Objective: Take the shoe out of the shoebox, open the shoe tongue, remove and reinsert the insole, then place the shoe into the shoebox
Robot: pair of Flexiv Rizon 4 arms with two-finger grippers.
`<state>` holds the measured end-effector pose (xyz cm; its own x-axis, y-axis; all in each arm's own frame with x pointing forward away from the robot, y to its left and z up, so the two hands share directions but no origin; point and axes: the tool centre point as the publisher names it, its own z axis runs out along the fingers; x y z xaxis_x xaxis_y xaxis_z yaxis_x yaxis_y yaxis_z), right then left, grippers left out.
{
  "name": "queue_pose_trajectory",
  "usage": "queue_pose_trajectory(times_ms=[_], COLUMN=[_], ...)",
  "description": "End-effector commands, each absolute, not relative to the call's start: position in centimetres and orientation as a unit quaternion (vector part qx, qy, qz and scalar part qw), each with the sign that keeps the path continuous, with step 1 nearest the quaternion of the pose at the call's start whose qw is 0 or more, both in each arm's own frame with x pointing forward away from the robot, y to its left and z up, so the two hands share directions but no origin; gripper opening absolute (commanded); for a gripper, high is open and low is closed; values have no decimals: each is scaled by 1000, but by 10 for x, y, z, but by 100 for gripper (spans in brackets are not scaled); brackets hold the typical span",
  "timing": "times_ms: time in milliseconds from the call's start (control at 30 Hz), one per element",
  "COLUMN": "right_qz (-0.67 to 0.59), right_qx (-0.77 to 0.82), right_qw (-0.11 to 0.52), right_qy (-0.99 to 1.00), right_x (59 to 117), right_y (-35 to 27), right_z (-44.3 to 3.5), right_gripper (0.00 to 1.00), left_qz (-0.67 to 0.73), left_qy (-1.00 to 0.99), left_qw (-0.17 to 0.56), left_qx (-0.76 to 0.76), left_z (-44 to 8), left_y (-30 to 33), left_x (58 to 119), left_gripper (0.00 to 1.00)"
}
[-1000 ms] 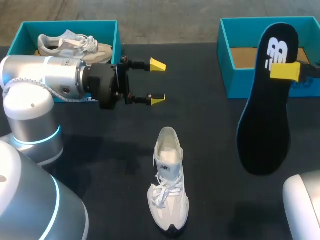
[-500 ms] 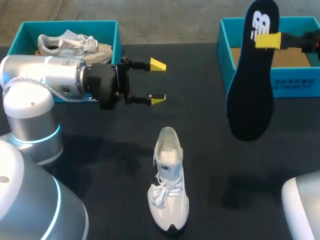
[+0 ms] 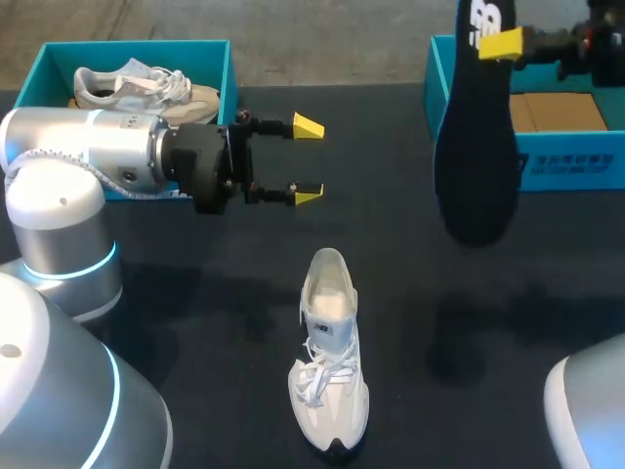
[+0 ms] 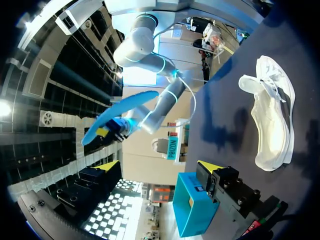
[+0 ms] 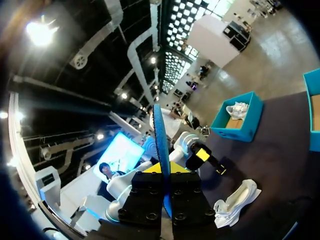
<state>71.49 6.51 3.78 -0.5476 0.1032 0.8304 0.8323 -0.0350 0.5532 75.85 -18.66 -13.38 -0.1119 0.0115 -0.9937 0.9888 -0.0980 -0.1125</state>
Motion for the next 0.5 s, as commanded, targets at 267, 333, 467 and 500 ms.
queue_pose_trajectory(times_ms=[267,333,467,500], right_qz=[-561,-561,-561,-561], right_qx=[-380,-380,-380,-380], right_qw=[338,338,338,338], right_qy=[-653,-653,-653,-653], right_x=[759,759,759,759], right_y=[86,86,86,86], right_z=[36,36,36,36], right_gripper=[0,0,0,0], left_qz=[-549,-549,-549,-549], left_qy=[503,503,503,503], left_qw=[446,446,446,446], left_qx=[496,496,496,496], left_z=[-135,-135,-135,-135], left_y=[-188,-188,-188,-188], left_x=[758,758,758,758], left_gripper=[100,100,100,100])
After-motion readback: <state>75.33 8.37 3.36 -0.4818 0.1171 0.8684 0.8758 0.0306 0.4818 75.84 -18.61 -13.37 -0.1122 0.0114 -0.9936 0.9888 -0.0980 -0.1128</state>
